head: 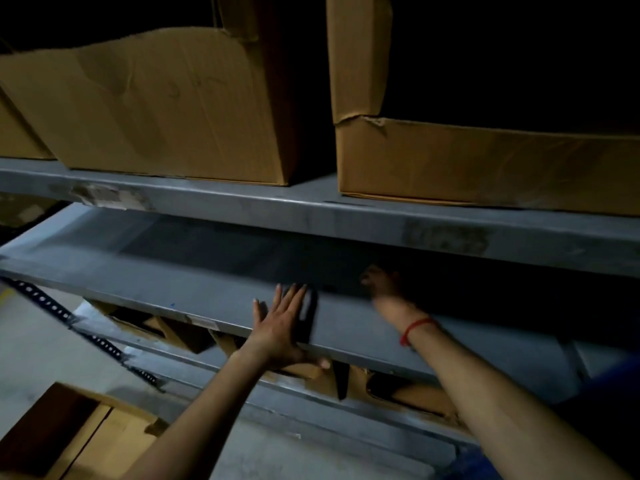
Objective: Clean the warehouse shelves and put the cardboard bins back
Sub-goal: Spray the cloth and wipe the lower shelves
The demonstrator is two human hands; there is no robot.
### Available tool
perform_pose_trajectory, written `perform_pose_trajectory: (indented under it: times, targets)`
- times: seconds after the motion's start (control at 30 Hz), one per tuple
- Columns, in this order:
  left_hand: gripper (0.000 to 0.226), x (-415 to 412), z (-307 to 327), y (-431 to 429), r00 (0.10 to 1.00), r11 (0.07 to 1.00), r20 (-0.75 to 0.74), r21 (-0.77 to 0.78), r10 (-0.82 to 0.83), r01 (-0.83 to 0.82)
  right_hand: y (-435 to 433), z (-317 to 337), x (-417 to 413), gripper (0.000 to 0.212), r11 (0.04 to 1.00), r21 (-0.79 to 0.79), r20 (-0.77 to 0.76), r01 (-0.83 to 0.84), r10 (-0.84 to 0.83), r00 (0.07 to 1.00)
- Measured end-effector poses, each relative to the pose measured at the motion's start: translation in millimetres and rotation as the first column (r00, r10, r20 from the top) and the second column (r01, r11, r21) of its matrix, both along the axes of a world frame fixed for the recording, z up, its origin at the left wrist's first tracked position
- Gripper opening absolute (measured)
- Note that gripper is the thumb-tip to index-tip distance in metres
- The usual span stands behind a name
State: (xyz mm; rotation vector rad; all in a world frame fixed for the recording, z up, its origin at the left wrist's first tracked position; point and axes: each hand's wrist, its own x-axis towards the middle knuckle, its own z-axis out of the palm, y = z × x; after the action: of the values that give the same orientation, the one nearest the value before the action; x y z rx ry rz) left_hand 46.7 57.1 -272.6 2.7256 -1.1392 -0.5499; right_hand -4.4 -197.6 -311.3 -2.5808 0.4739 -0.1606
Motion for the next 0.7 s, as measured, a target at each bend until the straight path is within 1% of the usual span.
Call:
perform_pose_trajectory:
  times: [0.03, 0.07, 0.1, 0.13, 0.2, 0.23, 0.27, 0.3, 0.33, 0.37, 0.4, 0.43, 0.47, 0.5, 0.53, 0.57, 0.6, 0.63, 0.7]
  targets:
    - [0.139, -4.7, -8.2, -0.9, 1.0, 0.999, 0.013, -0.04, 0.018, -0.017, 24.6, -0.8, -12.2, 0.028, 0.995, -0.036, 0.057, -0.095, 0.097, 0.994]
    - [0.137, -8.0, -15.8, -0.7, 0.998, 0.999, 0.059, -0.044, 0.028, -0.025, 52.4, 0.8, -30.0, 0.025, 0.972, -0.108, 0.162, -0.21, 0.226, 0.961]
    - [0.136, -10.4, -22.4, 0.6, 0.992, 0.999, 0.123, -0.042, 0.03, -0.025, 75.1, 4.7, -50.1, 0.02, 0.925, -0.15, 0.261, -0.349, 0.378, 0.888]
    - [0.137, -11.4, -27.9, 2.0, 0.985, 0.999, 0.172, -0.05, 0.028, -0.02, 88.0, 10.3, -67.2, 0.017, 0.85, -0.174, 0.293, -0.496, 0.526, 0.799]
    - [0.138, -11.5, -29.5, 3.1, 0.982, 0.998, 0.186, -0.057, 0.026, -0.015, 74.1, 24.6, -78.5, 0.019, 0.705, -0.137, 0.243, -0.695, 0.705, 0.667]
    - [0.136, -11.7, -28.5, 3.0, 0.983, 0.999, 0.183, -0.043, 0.023, -0.016, 56.1, 27.9, -76.0, 0.021, 0.655, -0.135, 0.197, -0.743, 0.753, 0.628]
    - [0.135, -11.8, -27.3, 2.4, 0.983, 1.0, 0.184, -0.021, 0.018, -0.014, 34.0, 30.4, -69.0, 0.022, 0.647, -0.101, 0.158, -0.756, 0.76, 0.63]
    - [0.133, -12.4, -26.0, 1.6, 0.984, 1.0, 0.18, 0.0, 0.013, -0.013, 8.6, 27.5, -58.2, 0.022, 0.724, -0.055, 0.122, -0.688, 0.688, 0.715]
    - [0.133, -13.0, -24.3, 0.4, 0.985, 1.0, 0.171, 0.014, 0.009, -0.012, -17.0, 20.6, -48.1, 0.022, 0.848, -0.005, 0.101, -0.529, 0.527, 0.844]
    - [0.134, -13.6, -22.8, -0.8, 0.986, 1.0, 0.165, 0.025, 0.008, -0.013, -39.6, 12.5, -37.7, 0.022, 0.946, 0.053, 0.085, -0.319, 0.314, 0.946]
    - [0.134, -14.2, -21.3, -1.5, 0.987, 0.999, 0.163, 0.035, 0.007, -0.013, -56.6, 5.7, -30.1, 0.02, 0.989, 0.092, 0.082, -0.115, 0.107, 0.991]
    - [0.132, -15.4, -19.4, -2.1, 0.987, 0.999, 0.162, 0.043, 0.003, -0.011, -63.5, -2.6, -26.2, 0.019, 0.992, 0.118, 0.104, 0.035, -0.048, 0.993]
    - [0.128, -16.5, -17.6, -2.8, 0.987, 0.999, 0.16, 0.05, -0.001, -0.007, -56.9, -2.0, -25.9, 0.02, 0.987, 0.113, 0.103, 0.116, -0.128, 0.986]
    - [0.125, -17.4, -15.8, -3.6, 0.987, 0.998, 0.158, 0.059, -0.006, -0.003, -40.5, -1.0, -30.3, 0.022, 0.99, 0.048, 0.117, 0.131, -0.136, 0.984]
    - [0.122, -18.4, -14.5, -4.2, 0.987, 0.997, 0.158, 0.071, -0.01, -0.001, -19.5, -0.3, -39.9, 0.023, 0.994, -0.019, 0.178, 0.108, -0.102, 0.979]
    - [0.121, -18.9, -14.7, -4.9, 0.987, 0.997, 0.159, 0.082, -0.01, -0.003, 6.1, 4.6, -54.3, 0.023, 0.997, -0.051, 0.253, 0.05, -0.036, 0.967]
    - [0.122, -19.3, -15.7, -5.7, 0.986, 0.996, 0.165, 0.089, -0.006, -0.009, 30.9, 10.6, -72.7, 0.023, 0.997, -0.03, 0.284, -0.067, 0.073, 0.956]
    - [0.122, -19.2, -17.1, -6.8, 0.985, 0.996, 0.174, 0.089, 0.0, -0.016, 50.6, 17.0, -91.7, 0.023, 0.972, -0.009, 0.284, -0.233, 0.226, 0.932]
    - [0.122, -18.5, -18.9, -7.9, 0.982, 0.996, 0.191, 0.085, 0.009, -0.026, 64.2, 26.1, -120.0, 0.022, 0.857, -0.004, 0.295, -0.516, 0.494, 0.818]
